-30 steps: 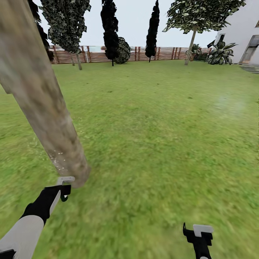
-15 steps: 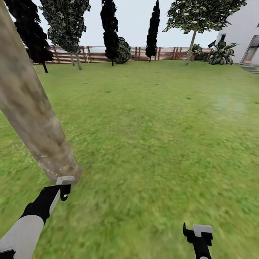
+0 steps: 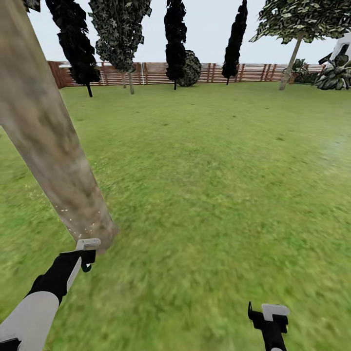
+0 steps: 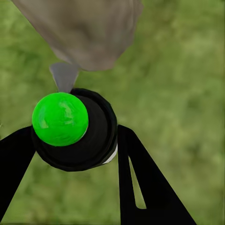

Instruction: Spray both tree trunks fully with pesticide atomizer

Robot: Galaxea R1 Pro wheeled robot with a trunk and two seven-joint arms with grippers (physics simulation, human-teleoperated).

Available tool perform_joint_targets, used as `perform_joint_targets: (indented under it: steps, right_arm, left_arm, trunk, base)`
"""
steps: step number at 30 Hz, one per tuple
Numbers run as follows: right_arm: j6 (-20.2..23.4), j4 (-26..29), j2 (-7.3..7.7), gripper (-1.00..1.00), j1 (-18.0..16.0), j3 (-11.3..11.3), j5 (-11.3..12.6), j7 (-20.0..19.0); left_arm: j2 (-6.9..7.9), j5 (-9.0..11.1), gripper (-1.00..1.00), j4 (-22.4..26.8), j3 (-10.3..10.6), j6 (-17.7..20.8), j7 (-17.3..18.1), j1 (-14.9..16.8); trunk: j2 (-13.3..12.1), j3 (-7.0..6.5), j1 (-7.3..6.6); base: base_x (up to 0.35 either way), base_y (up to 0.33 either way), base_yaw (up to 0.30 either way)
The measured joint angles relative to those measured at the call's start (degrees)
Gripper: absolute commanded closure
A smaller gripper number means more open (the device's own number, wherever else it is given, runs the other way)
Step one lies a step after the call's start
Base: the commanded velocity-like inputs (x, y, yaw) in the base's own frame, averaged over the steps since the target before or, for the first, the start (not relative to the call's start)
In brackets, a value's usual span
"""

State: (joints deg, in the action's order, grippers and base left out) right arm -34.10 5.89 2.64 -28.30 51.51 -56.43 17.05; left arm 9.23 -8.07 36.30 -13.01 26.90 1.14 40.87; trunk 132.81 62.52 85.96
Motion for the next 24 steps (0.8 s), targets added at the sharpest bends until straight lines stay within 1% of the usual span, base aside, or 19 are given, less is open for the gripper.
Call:
perform_joint_targets:
  steps: [6,11,14,16,24]
  right_arm:
    - [0.0,0.0,0.00,-1.00,0.0,0.0,0.0,0.0]
    - [0.0,0.0,0.00,-1.00,0.0,0.0,0.0,-0.1]
    - [0.0,0.0,0.00,-1.00,0.0,0.0,0.0,-0.1]
    - [0.0,0.0,0.00,-1.00,0.0,0.0,0.0,0.0]
    - [0.0,-0.1,0.00,-1.00,0.0,0.0,0.0,0.0]
  left_arm:
    - [0.00,0.0,1.00,0.0,0.0,0.0,0.0,0.0]
    - [0.00,0.0,1.00,0.0,0.0,0.0,0.0,0.0]
    - [0.00,0.0,1.00,0.0,-0.1,0.1,0.0,0.0]
    - [0.00,0.1,1.00,0.0,-0.1,0.1,0.0,0.0]
    - [0.00,0.0,1.00,0.1,-0.3,0.1,0.0,0.0]
  trunk:
    - [0.0,0.00,0.00]
    - [0.0,0.00,0.00]
    - [0.0,0.00,0.00]
    - [0.0,0.00,0.00]
    - [0.0,0.00,0.00]
  base:
    - [0.199,-0.229,0.256]
    - [0.172,-0.235,0.031]
    - [0.037,-0.266,0.017]
    - [0.003,-0.272,0.162]
    - [0.000,-0.273,0.271]
